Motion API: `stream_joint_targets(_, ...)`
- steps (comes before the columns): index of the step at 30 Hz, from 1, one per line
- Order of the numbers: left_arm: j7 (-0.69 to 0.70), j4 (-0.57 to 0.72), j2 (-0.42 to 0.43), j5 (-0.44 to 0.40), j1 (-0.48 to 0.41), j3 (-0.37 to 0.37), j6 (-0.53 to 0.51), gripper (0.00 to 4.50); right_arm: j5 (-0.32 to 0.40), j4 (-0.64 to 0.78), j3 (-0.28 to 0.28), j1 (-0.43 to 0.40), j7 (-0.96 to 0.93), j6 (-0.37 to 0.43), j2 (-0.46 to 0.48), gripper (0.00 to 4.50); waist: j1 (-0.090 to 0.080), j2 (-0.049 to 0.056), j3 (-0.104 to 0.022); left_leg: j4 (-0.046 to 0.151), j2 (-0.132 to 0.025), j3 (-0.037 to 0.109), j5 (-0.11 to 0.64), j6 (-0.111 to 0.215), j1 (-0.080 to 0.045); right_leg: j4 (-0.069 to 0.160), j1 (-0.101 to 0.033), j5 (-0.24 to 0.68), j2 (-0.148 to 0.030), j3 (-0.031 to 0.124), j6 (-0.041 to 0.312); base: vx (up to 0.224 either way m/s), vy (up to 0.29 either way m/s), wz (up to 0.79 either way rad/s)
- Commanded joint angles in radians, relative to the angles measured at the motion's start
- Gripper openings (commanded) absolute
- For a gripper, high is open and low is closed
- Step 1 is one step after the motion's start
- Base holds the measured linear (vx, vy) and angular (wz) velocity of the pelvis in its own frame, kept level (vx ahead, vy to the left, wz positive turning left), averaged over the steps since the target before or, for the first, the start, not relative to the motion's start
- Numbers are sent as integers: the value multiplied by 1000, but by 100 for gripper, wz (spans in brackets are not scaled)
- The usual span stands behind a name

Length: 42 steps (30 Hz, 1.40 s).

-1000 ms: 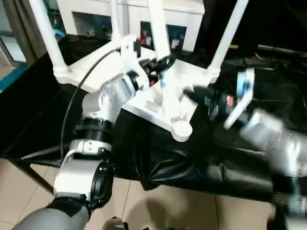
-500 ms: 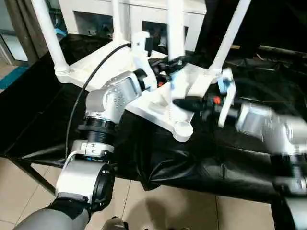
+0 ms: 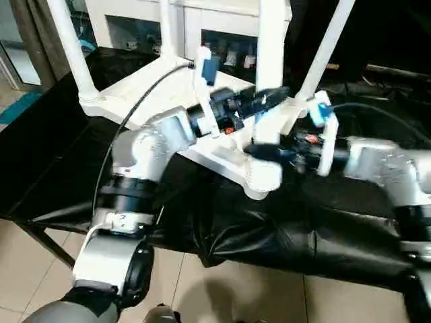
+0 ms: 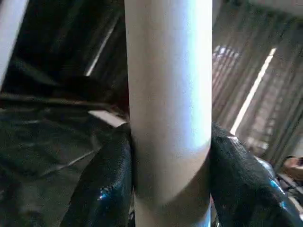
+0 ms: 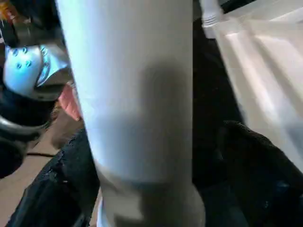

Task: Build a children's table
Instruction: Pick table leg

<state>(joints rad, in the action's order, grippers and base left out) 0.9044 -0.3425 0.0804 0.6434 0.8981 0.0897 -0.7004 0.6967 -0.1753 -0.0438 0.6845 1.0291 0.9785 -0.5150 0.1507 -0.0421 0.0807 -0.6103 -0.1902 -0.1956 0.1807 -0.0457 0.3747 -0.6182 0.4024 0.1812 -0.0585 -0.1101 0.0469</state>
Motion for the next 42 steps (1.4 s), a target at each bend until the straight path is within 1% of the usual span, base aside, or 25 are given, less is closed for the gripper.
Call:
stream_joint_targets(1, 35, 51, -6, 51, 3, 4, -28, 193, -3, 2, -12, -5, 8, 19, -10, 359, 4, -13, -94, 54, -48, 24, 41, 49, -8, 69, -72, 166, -106, 69, 140, 0, 0, 0)
stream_joint_targets(5, 47, 57, -4, 60, 0, -1, -35, 191, -2, -6, -10, 3, 16, 18, -5, 332, 3, -13, -95, 54, -47, 25, 36, 45, -8, 70, -70, 170, -103, 68, 128, 0, 0, 0)
stream_joint_targets(7, 47, 58, -4, 60, -1, -1, -36, 191, 0, -5, -9, 3, 18, 18, -5, 311, 3, -13, -96, 54, -48, 25, 29, 46, -9, 68, -70, 159, -103, 68, 130, 0, 0, 0)
stream_joint_targets(11, 43, 61, -7, 63, -4, 0, -38, 190, 3, 5, -1, -7, 13, 15, 5, 291, 3, -14, -97, 53, -48, 25, 25, 50, -9, 66, -70, 143, -103, 69, 135, 0, 0, 0)
stream_joint_targets(12, 42, 63, -7, 63, -6, 0, -38, 190, 3, 9, 0, -10, 7, 15, 10, 270, 3, -14, -96, 53, -48, 25, 21, 51, -8, 65, -70, 138, -103, 69, 136, 0, 0, 0)
stream_joint_targets(13, 38, 64, -9, 63, -11, 0, -38, 190, 6, 18, 3, -18, -4, 22, 18, 264, 2, -18, -96, 53, -49, 25, 18, 52, -8, 65, -69, 137, -104, 69, 137, 0, 0, 0)
stream_joint_targets(15, 34, 68, -9, 62, -17, -2, -36, 190, 9, 33, 3, -27, -13, 25, 26, 260, 2, -16, -95, 54, -49, 25, 23, 50, -9, 66, -69, 149, -104, 69, 134, 0, 0, 0)
stream_joint_targets(16, 14, 68, -11, 56, -21, 0, -31, 190, 3, 39, 7, -32, -36, 21, 39, 255, 2, -18, -95, 55, -49, 25, 21, 48, -8, 66, -69, 154, -105, 69, 130, 0, 0, 0)
stream_joint_targets(17, -31, 63, -17, 38, -24, 5, -18, 246, -12, 41, 14, -39, -77, 3, 62, 242, 1, -19, -96, 55, -49, 25, 22, 44, -9, 67, -68, 159, -105, 69, 129, 0, 0, 0)
stream_joint_targets(18, -63, 58, -21, 17, -26, 5, -2, 246, -31, 40, 14, -42, -105, -20, 75, 242, 0, -20, -96, 55, -51, 25, 23, 39, -9, 65, -67, 158, -105, 69, 129, 0, 0, 0)
stream_joint_targets(19, -92, 55, -23, -9, -29, 0, 17, 260, -53, 40, 11, -45, -138, -44, 90, 240, -2, -18, -94, 56, -50, 26, 33, 30, -10, 68, -65, 172, -105, 69, 123, 0, 0, 0)
stream_joint_targets(20, -98, 55, -23, -13, -29, 0, 20, 263, -56, 40, 10, -45, -142, -47, 92, 234, -2, -18, -94, 57, -52, 27, 35, 26, -11, 69, -65, 180, -107, 69, 119, 0, 0, 0)
stream_joint_targets(21, -212, 42, -38, -93, -32, -8, 77, 273, -97, 45, 3, -51, -208, -91, 128, 224, -3, -19, -93, 58, -52, 27, 34, 20, -10, 71, -66, 186, -106, 70, 110, 0, 0, 0)
stream_joint_targets(22, -258, 37, -44, -123, -32, -9, 96, 289, -109, 46, 1, -54, -229, -104, 139, 216, -5, -18, -95, 58, -53, 28, 36, 13, -12, 70, -64, 179, -106, 70, 103, 0, 0, 0)
stream_joint_targets(23, -304, 34, -53, -139, -32, -6, 88, 302, -114, 52, 0, -57, -243, -108, 151, 212, -5, -18, -94, 58, -53, 27, 40, 13, -14, 72, -63, 179, -107, 71, 101, 0, 0, 0)
stream_joint_targets(25, -372, 30, -59, -180, -31, -13, 92, 309, -134, 58, -6, -59, -285, -124, 175, 208, -6, -21, -97, 58, -51, 28, 24, 19, -10, 66, -68, 152, -105, 71, 98, 0, 0, 0)
stream_joint_targets(27, -455, 26, -75, -203, -29, -6, 95, 309, -153, 61, -5, -59, -333, -143, 204, 203, -8, -20, -98, 58, -53, 29, 16, 18, -10, 62, -67, 134, -106, 71, 99, 0, 0, 0)
stream_joint_targets(28, -514, 16, -86, -218, -23, 3, 98, 297, -159, 56, 2, -54, -361, -150, 222, 202, -10, -20, -96, 57, -51, 28, 17, 17, -10, 63, -66, 130, -104, 72, 103, 0, 0, 0)
stream_joint_targets(29, -537, 11, -91, -226, -21, 5, 105, 287, -163, 55, 6, -52, -373, -157, 230, 202, -9, -23, -96, 57, -50, 27, 21, 22, -10, 64, -68, 137, -106, 72, 104, 0, 0, 0)
stream_joint_targets(33, -591, 8, -106, -252, -21, 10, 120, 270, -185, 52, 11, -47, -404, -177, 250, 200, -8, -22, -96, 57, -50, 27, 16, 27, -10, 65, -66, 128, -104, 72, 105, 0, 0, 0)
stream_joint_targets(37, -592, 33, -123, -233, -32, 16, 119, 232, -202, 51, 15, -44, -412, -220, 259, 200, -9, -23, -95, 57, -48, 26, 23, 28, -10, 67, -67, 143, -106, 72, 102, 0, 0, 0)
stream_joint_targets(39, -585, 43, -130, -218, -37, 17, 121, 229, -194, 61, 18, -49, -398, -231, 259, 200, -9, -23, -96, 57, -50, 26, 21, 30, -10, 65, -67, 132, -106, 72, 108, 0, 0, 0)
stream_joint_targets(40, -564, 46, -131, -205, -38, 17, 121, 222, -174, 67, 27, -51, -381, -225, 260, 200, -10, -23, -95, 56, -49, 26, 21, 35, -10, 65, -67, 125, -105, 72, 110, 0, 0, 0)
stream_joint_targets(41, -539, 49, -131, -186, -39, 19, 118, 211, -150, 74, 35, -55, -360, -209, 255, 235, -9, -22, -96, 56, -49, 26, 21, 36, -10, 64, -67, 123, -105, 72, 112, 0, 0, 0)
stream_joint_targets(42, -516, 50, -130, -171, -39, 21, 113, 211, -141, 77, 38, -57, -343, -197, 247, 235, -9, -23, -95, 56, -48, 25, 22, 40, -10, 65, -66, 124, -104, 72, 115, 0, 0, 0)
